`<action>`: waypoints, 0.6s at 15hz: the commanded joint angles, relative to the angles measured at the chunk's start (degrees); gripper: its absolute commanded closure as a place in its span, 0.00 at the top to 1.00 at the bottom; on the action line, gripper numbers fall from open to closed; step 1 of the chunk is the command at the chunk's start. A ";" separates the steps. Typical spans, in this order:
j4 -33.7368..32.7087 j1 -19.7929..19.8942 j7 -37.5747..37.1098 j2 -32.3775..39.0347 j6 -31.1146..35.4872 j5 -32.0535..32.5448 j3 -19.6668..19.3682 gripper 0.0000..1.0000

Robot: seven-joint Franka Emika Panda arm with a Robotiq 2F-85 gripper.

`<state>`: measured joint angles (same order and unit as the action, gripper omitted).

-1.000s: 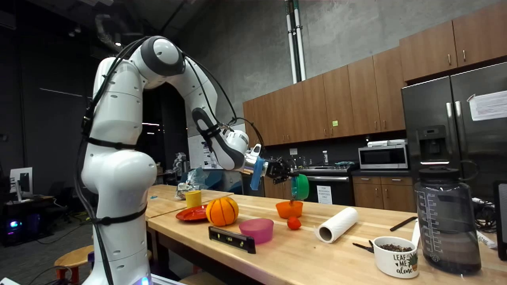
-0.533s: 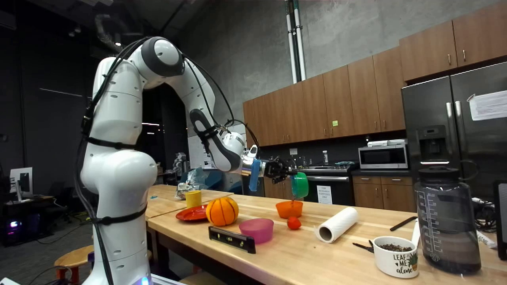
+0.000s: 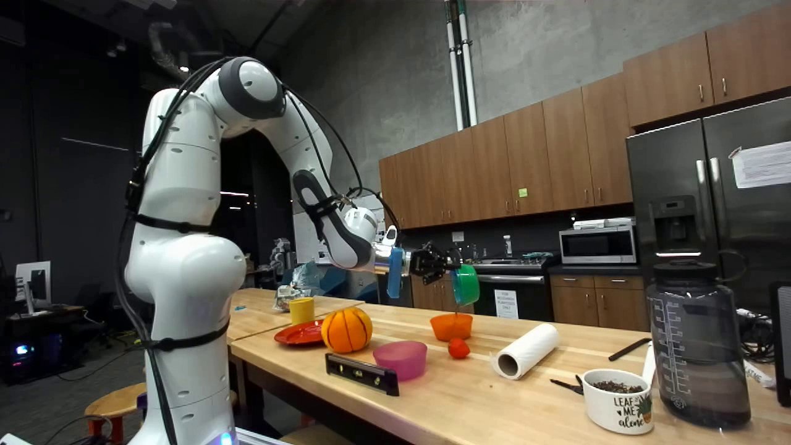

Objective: Pour the objects from the green bowl into the orange bowl

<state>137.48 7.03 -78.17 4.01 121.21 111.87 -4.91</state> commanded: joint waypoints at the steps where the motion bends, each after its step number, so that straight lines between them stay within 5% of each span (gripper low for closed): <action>1: 1.88 -0.55 -1.16 -2.18 -1.51 2.25 0.19 0.01; 9: 2.50 -0.73 -1.58 -3.00 -1.65 3.30 0.22 0.01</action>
<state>137.91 6.58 -78.64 3.46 120.43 113.41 -4.70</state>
